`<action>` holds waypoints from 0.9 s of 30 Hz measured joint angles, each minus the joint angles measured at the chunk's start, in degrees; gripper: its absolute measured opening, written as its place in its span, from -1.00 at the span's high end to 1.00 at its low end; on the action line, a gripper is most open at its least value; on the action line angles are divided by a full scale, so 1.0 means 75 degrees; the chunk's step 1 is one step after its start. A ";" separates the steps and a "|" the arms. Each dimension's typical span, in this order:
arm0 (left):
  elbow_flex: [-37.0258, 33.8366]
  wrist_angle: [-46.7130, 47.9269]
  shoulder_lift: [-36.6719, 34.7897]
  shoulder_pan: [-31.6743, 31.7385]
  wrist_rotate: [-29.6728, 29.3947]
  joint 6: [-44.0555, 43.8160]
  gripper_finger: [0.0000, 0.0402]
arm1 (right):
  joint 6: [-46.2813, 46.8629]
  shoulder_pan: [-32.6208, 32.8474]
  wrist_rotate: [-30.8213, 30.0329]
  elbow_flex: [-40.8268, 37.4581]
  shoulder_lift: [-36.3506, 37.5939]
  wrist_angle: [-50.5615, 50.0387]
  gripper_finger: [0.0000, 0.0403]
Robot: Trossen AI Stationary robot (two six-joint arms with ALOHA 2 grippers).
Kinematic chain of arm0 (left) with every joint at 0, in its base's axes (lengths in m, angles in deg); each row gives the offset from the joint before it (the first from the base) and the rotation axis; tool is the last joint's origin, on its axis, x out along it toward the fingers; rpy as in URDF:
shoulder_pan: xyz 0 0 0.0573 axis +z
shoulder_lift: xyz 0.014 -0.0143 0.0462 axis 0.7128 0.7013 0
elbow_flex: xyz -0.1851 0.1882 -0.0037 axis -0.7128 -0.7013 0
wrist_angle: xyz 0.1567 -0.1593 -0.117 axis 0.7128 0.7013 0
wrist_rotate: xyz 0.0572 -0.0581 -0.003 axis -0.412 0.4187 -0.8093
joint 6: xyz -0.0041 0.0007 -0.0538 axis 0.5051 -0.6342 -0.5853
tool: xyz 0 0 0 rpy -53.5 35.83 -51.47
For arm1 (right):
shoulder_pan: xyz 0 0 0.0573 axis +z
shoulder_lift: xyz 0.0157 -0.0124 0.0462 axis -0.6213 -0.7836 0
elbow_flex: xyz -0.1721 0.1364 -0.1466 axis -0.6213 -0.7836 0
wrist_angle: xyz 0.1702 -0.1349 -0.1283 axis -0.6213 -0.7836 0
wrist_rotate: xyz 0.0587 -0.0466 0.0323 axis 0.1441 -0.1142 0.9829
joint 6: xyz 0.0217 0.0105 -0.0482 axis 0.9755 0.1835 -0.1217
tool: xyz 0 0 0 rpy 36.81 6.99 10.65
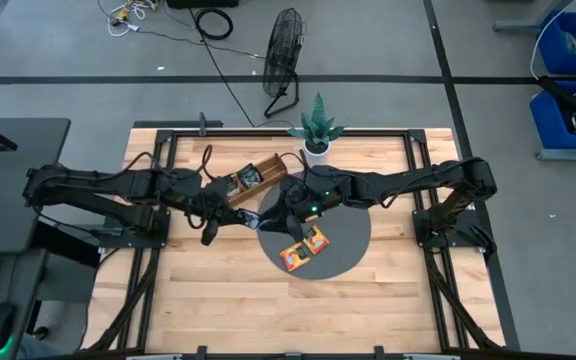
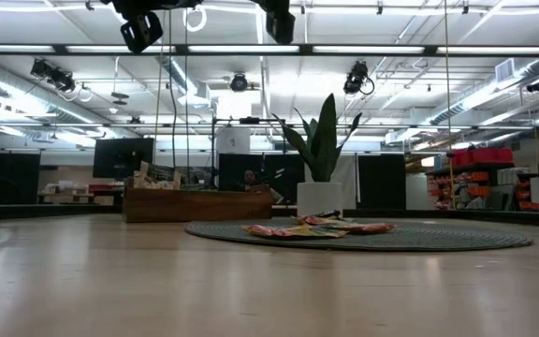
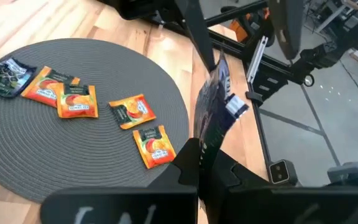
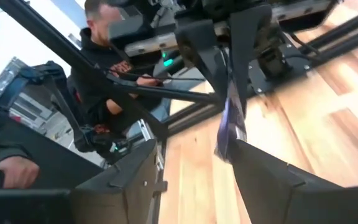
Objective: Pick & Place Tea
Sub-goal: Put the purple tea bag into the middle section of the wooden organizer
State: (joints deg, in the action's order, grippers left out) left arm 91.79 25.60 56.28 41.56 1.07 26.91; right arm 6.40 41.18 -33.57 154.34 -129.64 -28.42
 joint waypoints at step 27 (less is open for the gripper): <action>0.0006 -0.1127 0.0632 -0.0005 0.0042 0.0043 0.99 | -0.0119 -0.0009 -0.0271 0.0000 -0.0041 -0.0182 0.22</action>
State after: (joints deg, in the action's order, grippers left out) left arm 91.84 17.15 61.02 41.53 1.38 27.23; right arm 5.51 41.11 -35.60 154.34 -129.95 -29.78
